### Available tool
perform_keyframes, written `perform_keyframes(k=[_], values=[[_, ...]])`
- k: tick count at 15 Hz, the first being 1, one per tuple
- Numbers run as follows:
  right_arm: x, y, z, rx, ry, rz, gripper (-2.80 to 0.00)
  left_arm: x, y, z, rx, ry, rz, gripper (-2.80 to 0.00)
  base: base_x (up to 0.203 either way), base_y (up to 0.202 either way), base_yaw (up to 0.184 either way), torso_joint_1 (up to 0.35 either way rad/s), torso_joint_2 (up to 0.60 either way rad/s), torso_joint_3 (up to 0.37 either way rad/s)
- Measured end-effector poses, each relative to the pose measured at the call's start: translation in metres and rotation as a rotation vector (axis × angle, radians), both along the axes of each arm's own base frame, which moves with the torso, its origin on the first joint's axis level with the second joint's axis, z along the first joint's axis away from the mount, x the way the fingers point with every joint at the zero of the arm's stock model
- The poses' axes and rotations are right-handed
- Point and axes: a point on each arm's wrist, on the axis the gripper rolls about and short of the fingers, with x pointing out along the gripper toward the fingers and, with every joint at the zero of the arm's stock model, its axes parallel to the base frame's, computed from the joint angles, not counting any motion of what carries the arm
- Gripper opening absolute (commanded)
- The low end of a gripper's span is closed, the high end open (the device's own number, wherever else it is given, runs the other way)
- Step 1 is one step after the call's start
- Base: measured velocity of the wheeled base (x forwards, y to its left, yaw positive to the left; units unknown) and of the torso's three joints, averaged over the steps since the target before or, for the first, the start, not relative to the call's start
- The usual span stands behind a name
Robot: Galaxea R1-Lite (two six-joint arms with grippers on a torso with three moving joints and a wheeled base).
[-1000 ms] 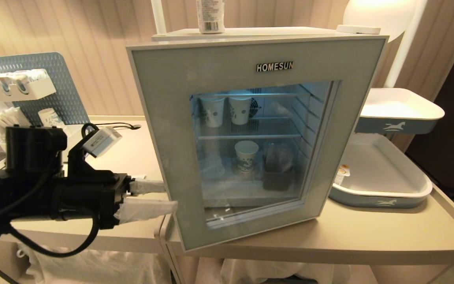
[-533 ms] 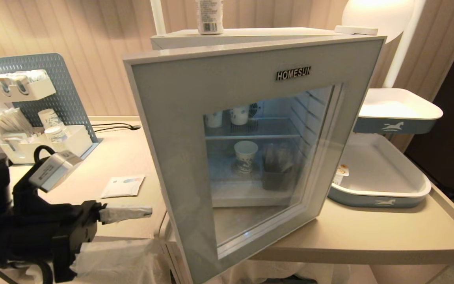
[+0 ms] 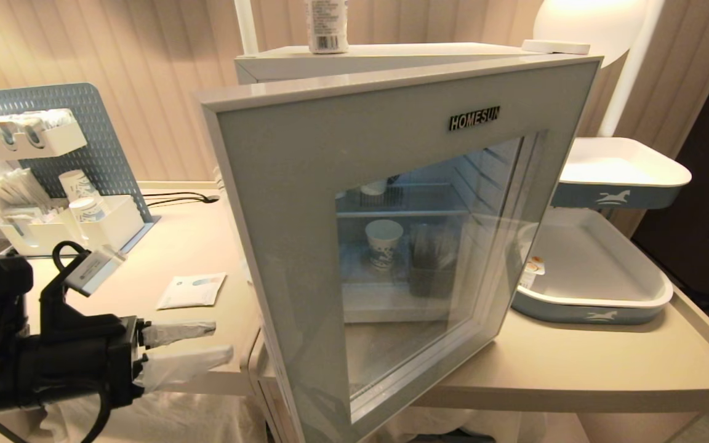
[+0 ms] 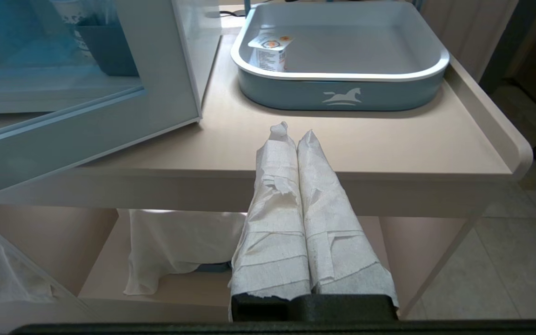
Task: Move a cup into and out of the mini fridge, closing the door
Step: Open the freezer door
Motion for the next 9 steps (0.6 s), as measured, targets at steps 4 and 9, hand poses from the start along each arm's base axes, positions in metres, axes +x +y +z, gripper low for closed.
perform_keyframes(k=[4, 9], values=[[0.0, 0.0, 0.0, 0.0, 0.0, 0.0, -2.8, 0.003, 0.0, -0.011, 0.014, 0.043, 0.007, 0.0, 0.0, 0.0, 0.0, 0.0, 0.0, 0.0], [0.0, 0.0, 0.0, 0.0, 0.0, 0.0, -2.8, 0.01, -0.016, -0.018, 0.03, 0.028, -0.07, 0.0, 0.0, 0.0, 0.0, 0.0, 0.0, 0.0]])
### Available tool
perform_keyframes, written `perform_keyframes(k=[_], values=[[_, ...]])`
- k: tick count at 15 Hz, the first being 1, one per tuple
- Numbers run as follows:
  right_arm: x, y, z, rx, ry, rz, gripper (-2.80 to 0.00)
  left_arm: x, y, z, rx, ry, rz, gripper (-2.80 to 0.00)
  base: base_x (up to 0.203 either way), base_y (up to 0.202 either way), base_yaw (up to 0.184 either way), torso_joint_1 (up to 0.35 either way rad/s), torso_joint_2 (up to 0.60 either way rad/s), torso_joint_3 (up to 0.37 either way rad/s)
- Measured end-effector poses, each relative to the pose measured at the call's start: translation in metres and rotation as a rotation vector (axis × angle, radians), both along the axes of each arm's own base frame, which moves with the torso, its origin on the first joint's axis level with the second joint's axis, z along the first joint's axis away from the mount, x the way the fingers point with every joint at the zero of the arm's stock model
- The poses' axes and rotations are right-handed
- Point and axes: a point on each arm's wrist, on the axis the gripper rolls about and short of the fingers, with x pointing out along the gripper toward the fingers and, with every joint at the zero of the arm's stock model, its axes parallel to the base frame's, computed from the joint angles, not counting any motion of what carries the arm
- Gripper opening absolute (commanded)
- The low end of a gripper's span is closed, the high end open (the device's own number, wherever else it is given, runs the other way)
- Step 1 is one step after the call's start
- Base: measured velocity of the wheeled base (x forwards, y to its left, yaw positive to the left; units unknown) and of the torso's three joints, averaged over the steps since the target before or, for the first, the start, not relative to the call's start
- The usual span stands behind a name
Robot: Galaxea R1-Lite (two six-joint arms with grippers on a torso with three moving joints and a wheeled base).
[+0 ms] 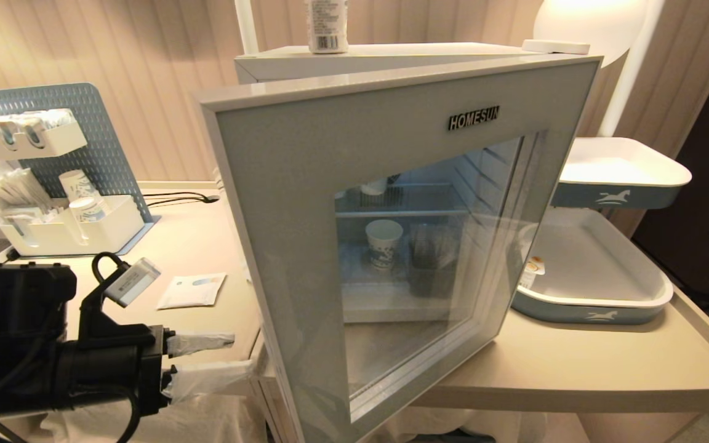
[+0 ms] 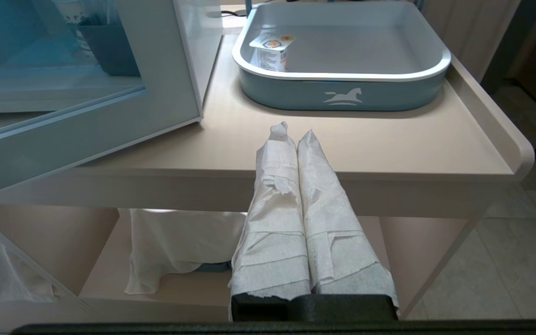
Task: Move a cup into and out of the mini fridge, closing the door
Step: Open the freezer door
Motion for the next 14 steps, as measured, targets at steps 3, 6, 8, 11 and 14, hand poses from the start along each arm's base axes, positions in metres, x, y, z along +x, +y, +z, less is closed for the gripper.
perform_keyframes(k=[3, 6, 8, 11, 14], values=[[0.0, 0.0, 0.0, 0.0, 0.0, 0.0, -2.8, 0.003, -0.009, -0.002, 0.011, 0.003, -0.03, 0.0, 0.0, 0.0, 0.0, 0.0, 0.0, 0.0], [0.0, 0.0, 0.0, 0.0, 0.0, 0.0, -2.8, 0.004, -0.011, -0.007, 0.016, 0.021, -0.037, 0.0, 0.0, 0.0, 0.0, 0.0, 0.0, 0.0], [0.0, 0.0, 0.0, 0.0, 0.0, 0.0, -2.8, 0.003, -0.011, -0.011, 0.029, 0.033, -0.025, -2.8, 0.0, 0.0, 0.0, 0.0, 0.0, 0.0], [0.0, 0.0, 0.0, 0.0, 0.0, 0.0, -2.8, 0.005, -0.014, -0.014, 0.07, 0.023, 0.007, -2.8, 0.0, 0.0, 0.0, 0.0, 0.0, 0.0], [0.0, 0.0, 0.0, 0.0, 0.0, -0.001, -2.8, 0.006, -0.018, -0.016, 0.071, 0.028, -0.013, -2.8, 0.0, 0.0, 0.0, 0.0, 0.0, 0.0]])
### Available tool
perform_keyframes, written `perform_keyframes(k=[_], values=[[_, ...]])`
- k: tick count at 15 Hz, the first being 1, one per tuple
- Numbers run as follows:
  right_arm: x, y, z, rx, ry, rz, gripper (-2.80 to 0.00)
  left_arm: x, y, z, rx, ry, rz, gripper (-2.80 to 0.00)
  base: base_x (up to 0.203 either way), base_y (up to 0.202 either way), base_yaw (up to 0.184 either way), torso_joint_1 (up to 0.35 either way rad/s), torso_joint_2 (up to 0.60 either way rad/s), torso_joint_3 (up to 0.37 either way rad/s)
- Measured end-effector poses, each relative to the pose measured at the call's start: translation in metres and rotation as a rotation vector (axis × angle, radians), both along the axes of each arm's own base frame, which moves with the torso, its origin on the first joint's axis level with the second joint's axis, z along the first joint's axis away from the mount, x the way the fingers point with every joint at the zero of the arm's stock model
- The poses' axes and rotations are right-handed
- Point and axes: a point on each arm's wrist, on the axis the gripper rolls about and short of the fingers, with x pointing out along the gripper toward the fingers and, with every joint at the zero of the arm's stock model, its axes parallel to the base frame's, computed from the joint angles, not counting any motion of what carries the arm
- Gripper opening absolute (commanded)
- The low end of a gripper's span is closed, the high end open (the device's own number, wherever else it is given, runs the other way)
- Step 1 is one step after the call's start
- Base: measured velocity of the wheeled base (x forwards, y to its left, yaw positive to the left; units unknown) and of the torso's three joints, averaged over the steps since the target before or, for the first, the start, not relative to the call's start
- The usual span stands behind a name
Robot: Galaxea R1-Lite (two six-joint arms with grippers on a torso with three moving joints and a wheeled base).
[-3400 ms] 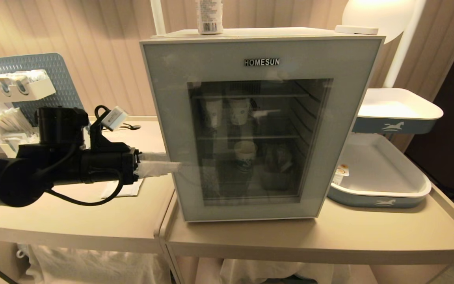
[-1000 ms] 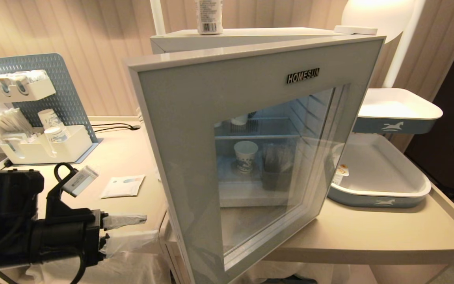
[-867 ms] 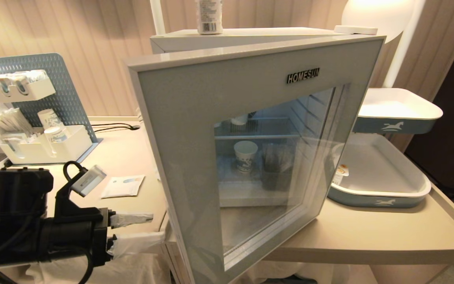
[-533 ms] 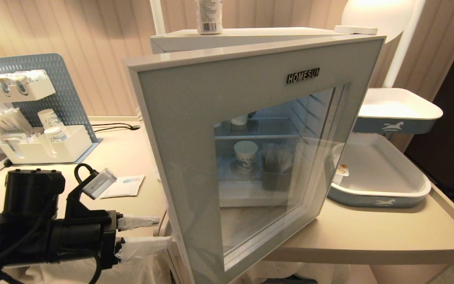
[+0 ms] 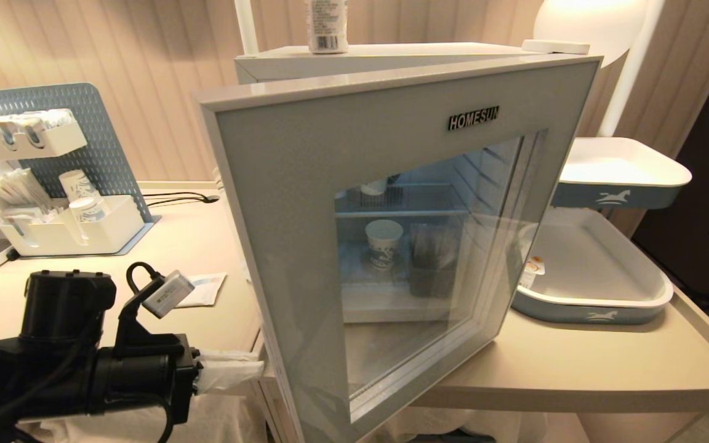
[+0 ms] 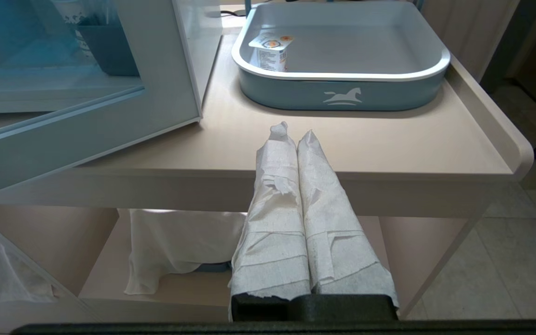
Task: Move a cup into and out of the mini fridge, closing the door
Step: Open the freezer door
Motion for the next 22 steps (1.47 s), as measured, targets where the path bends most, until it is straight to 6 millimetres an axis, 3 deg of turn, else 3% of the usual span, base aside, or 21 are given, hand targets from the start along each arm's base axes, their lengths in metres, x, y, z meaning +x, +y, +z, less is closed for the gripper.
perform_keyframes(k=[10, 16, 22], values=[[0.0, 0.0, 0.0, 0.0, 0.0, 0.001, -2.8, 0.007, -0.048, 0.014, -0.019, -0.061, -0.184, -2.8, 0.0, 0.0, 0.0, 0.0, 0.0, 0.0], [0.0, 0.0, 0.0, 0.0, 0.0, 0.001, -2.8, -0.013, -0.087, 0.027, -0.034, -0.11, -0.358, -2.8, 0.0, 0.0, 0.0, 0.0, 0.0, 0.0], [0.0, 0.0, 0.0, 0.0, 0.0, 0.001, -2.8, -0.05, -0.156, 0.036, 0.03, -0.193, -0.487, -2.8, 0.0, 0.0, 0.0, 0.0, 0.0, 0.0]])
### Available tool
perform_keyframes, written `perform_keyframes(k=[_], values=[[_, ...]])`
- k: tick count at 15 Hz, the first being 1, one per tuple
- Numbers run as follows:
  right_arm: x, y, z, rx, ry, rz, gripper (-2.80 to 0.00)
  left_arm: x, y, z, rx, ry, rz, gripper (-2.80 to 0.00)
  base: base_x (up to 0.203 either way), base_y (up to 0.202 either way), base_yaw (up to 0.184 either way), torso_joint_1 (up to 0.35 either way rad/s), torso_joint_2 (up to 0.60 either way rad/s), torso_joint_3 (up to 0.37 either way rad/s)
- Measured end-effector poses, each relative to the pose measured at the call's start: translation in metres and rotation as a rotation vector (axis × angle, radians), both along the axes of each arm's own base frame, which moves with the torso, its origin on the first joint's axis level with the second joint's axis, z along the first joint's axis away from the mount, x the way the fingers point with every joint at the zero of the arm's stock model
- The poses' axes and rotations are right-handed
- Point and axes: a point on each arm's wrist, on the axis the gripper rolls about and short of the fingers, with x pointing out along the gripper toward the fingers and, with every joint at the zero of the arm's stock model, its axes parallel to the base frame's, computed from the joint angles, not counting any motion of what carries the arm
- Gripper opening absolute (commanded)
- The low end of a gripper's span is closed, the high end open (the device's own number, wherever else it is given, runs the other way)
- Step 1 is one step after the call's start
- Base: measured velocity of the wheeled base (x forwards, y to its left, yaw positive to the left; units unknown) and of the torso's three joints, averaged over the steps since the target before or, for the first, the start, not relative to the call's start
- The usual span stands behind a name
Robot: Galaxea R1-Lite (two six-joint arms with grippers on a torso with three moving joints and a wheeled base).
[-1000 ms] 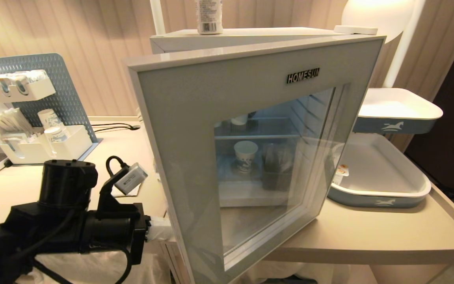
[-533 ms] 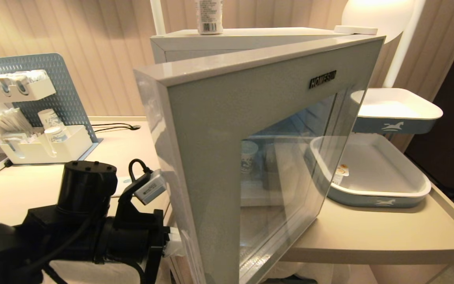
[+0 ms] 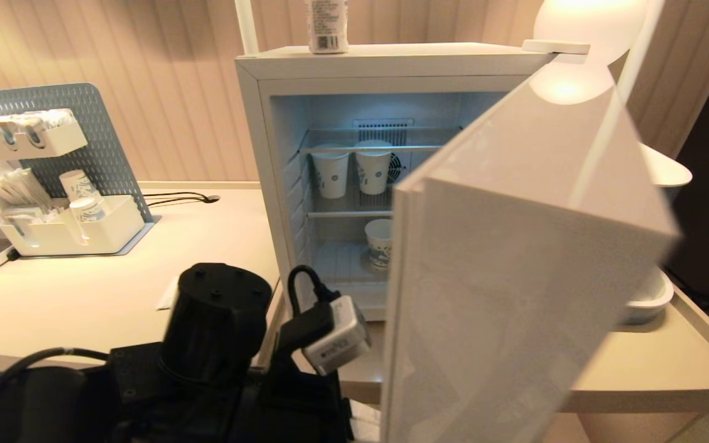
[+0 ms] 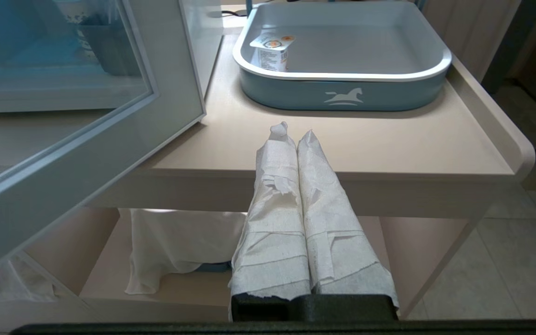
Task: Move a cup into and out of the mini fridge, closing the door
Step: Open the freezer door, then put the yoghurt in the freezer
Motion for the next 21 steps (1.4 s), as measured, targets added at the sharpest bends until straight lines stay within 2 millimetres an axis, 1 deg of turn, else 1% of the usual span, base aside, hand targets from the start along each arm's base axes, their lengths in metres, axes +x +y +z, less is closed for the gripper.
perform_keyframes(k=[1, 3, 7, 11, 13, 14, 15, 16, 17, 19, 21], values=[[0.0, 0.0, 0.0, 0.0, 0.0, 0.0, -2.8, -0.007, -0.013, 0.0, 0.014, -0.02, -0.011, -2.8, 0.0, 0.0, 0.0, 0.0, 0.0, 0.0], [0.0, 0.0, 0.0, 0.0, 0.0, 0.0, -2.8, -0.015, -0.032, -0.001, 0.04, -0.039, -0.024, -2.8, 0.0, 0.0, 0.0, 0.0, 0.0, 0.0], [0.0, 0.0, 0.0, -0.001, 0.0, -0.001, -2.8, -0.031, -0.058, -0.008, 0.06, -0.034, -0.107, -2.8, 0.0, 0.0, 0.0, 0.0, 0.0, 0.0], [0.0, 0.0, 0.0, 0.0, 0.0, 0.0, -2.8, -0.057, -0.08, -0.015, 0.085, -0.072, -0.14, -2.8, 0.0, 0.0, 0.0, 0.0, 0.0, 0.0], [0.0, 0.0, 0.0, 0.0, 0.0, 0.0, -2.8, -0.063, -0.082, -0.016, 0.09, -0.079, -0.144, -2.8, 0.0, 0.0, 0.0, 0.0, 0.0, 0.0], [0.0, 0.0, 0.0, 0.0, 0.0, 0.0, -2.8, -0.062, -0.08, -0.016, 0.095, -0.078, -0.125, -2.8, 0.0, 0.0, 0.0, 0.0, 0.0, 0.0], [0.0, 0.0, 0.0, 0.0, 0.0, 0.0, -2.8, -0.052, -0.073, -0.016, 0.104, -0.072, -0.075, -2.8, 0.0, 0.0, 0.0, 0.0, 0.0, 0.0], [0.0, 0.0, 0.0, 0.0, 0.0, -0.001, -2.8, -0.041, -0.062, -0.017, 0.119, -0.061, -0.017, -2.8, 0.0, 0.0, 0.0, 0.0, 0.0, 0.0], [0.0, 0.0, 0.0, 0.0, 0.0, -0.001, -2.8, -0.024, -0.049, -0.015, 0.116, -0.056, 0.071, -2.8, 0.0, 0.0, 0.0, 0.0, 0.0, 0.0], [0.0, 0.0, 0.0, -0.001, 0.0, 0.0, -2.8, 0.014, -0.006, -0.005, 0.093, -0.017, 0.314, -2.8, 0.0, 0.0, 0.0, 0.0, 0.0, 0.0], [0.0, 0.0, 0.0, 0.0, 0.0, 0.0, -2.8, 0.042, 0.047, 0.01, 0.034, 0.025, 0.58, -2.8, 0.0, 0.0, 0.0, 0.0, 0.0, 0.0]])
